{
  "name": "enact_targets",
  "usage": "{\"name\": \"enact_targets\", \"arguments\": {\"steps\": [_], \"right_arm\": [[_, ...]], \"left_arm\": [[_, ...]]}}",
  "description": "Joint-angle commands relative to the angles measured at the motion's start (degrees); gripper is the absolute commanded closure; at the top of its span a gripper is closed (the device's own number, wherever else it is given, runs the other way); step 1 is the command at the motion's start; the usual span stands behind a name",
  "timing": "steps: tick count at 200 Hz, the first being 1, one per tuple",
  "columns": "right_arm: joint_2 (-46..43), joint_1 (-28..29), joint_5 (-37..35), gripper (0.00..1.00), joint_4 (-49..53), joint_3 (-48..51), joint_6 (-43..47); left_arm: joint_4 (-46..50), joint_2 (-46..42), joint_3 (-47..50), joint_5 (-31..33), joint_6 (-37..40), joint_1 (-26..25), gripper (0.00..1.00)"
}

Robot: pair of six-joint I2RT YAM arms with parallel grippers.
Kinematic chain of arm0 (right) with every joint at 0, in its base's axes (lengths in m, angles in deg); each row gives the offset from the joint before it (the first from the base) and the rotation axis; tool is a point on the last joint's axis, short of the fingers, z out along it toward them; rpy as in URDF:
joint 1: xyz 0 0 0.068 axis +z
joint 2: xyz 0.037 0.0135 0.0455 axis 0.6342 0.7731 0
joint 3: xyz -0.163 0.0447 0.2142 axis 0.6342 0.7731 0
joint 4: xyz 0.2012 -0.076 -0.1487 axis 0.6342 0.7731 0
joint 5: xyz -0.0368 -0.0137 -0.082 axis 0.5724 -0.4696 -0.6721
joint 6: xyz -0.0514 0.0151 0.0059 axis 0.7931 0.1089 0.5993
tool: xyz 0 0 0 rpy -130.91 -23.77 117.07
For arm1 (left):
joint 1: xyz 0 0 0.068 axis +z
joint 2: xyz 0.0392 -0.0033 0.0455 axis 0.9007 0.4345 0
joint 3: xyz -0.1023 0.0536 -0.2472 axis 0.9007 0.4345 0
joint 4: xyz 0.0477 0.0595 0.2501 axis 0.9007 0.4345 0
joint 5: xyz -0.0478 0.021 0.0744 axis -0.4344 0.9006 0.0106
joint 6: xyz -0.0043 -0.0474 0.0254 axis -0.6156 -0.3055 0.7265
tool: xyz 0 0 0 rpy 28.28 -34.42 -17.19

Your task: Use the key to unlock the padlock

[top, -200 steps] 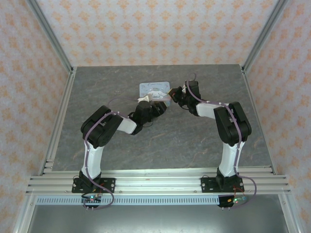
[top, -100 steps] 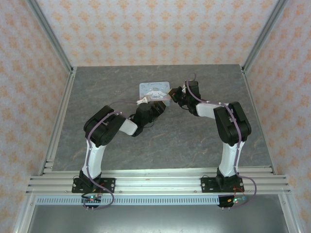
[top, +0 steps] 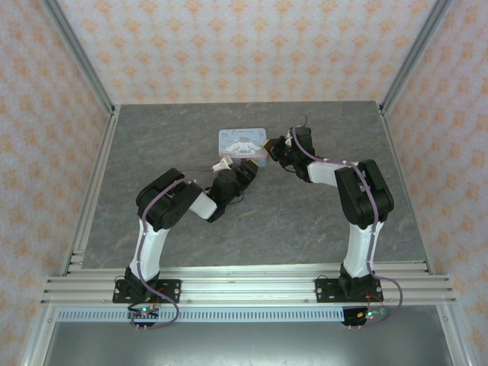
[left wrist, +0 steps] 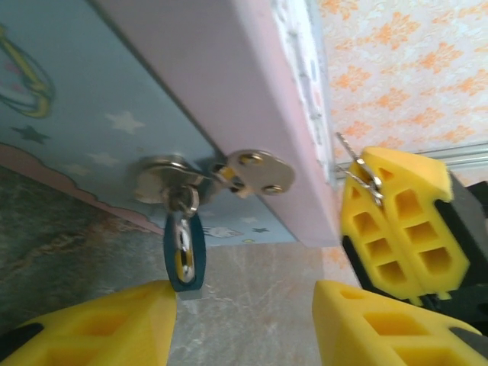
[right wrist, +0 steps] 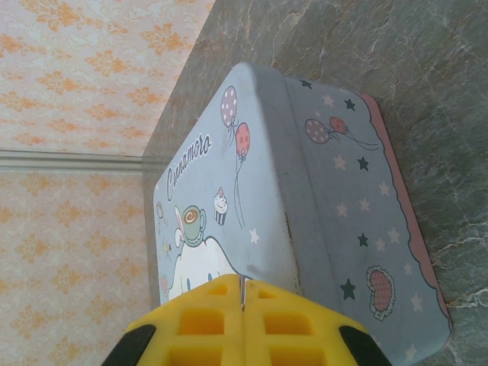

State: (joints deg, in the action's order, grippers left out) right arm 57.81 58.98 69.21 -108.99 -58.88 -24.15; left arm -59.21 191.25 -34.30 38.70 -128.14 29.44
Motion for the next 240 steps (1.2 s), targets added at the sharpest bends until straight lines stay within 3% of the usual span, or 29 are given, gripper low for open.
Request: {"name": "enact_targets", "arguments": {"steps": [1,97,213,240], "right_arm": [[1.3,0.3,0.5,1.0,-0.2,0.0,-0.2],[1.4,0.3,0.7,1.0,-0.8,0.3,-0.4],[2.0,0.3,0.8,1.0,-0.9,0.1,-0.4],[2.1,0.3,0.8,1.0,-0.9,0.0,-0.4]], "left_arm": [[-5.0,1.5,-0.1,3.4,-2.3,-0.4,0.5],[0.0,3.1,-2.0,6.7,-2.5,-0.5,0.51],[4.6,4.3,-3.7,9.3,-2.8,-0.5,0.7],[4.6,4.0,-2.9,9.0,-2.7,-0.5,0.78]]}}
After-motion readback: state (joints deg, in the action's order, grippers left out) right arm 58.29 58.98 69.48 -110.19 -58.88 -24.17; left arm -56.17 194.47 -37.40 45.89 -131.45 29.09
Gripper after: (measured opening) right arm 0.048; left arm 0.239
